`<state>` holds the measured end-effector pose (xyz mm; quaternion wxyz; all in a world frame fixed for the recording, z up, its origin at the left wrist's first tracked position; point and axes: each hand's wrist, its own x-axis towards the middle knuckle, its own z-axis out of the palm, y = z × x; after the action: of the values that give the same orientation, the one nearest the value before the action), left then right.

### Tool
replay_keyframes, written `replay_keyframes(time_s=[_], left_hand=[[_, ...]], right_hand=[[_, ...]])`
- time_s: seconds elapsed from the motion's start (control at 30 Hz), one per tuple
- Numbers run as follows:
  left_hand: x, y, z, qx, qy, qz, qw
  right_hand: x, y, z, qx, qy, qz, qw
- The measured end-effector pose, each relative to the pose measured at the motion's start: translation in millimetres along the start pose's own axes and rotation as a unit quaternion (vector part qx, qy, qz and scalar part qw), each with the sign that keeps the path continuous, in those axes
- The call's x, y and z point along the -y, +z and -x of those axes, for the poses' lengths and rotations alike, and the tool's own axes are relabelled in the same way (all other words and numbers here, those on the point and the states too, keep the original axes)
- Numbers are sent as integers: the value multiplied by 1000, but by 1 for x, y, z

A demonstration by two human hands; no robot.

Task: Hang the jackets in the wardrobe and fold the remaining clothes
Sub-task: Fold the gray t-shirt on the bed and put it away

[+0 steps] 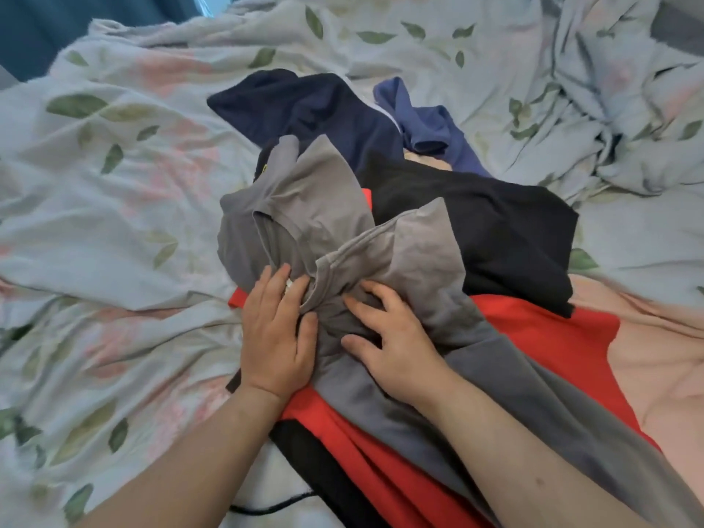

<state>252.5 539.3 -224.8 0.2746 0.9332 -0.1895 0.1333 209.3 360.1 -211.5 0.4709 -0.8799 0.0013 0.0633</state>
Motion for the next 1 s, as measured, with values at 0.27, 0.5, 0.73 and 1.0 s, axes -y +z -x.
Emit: replay_keyframes(time_s=[0.27,0.5,0.73,1.0], left_hand=[[0,-1,5,-20,7,63,998],[12,-2,7,-62,65,158,983],[15,-8,8,-1,99,199,975],[-34,-81,75,22,-188,416,889]], right_hand=[[7,-3,8,-114,-24,-18,993],[30,9,49,-248,75,-97,961],[62,36,93,-320,163,-129,924],[120,84,157,-360,213,-132,898]])
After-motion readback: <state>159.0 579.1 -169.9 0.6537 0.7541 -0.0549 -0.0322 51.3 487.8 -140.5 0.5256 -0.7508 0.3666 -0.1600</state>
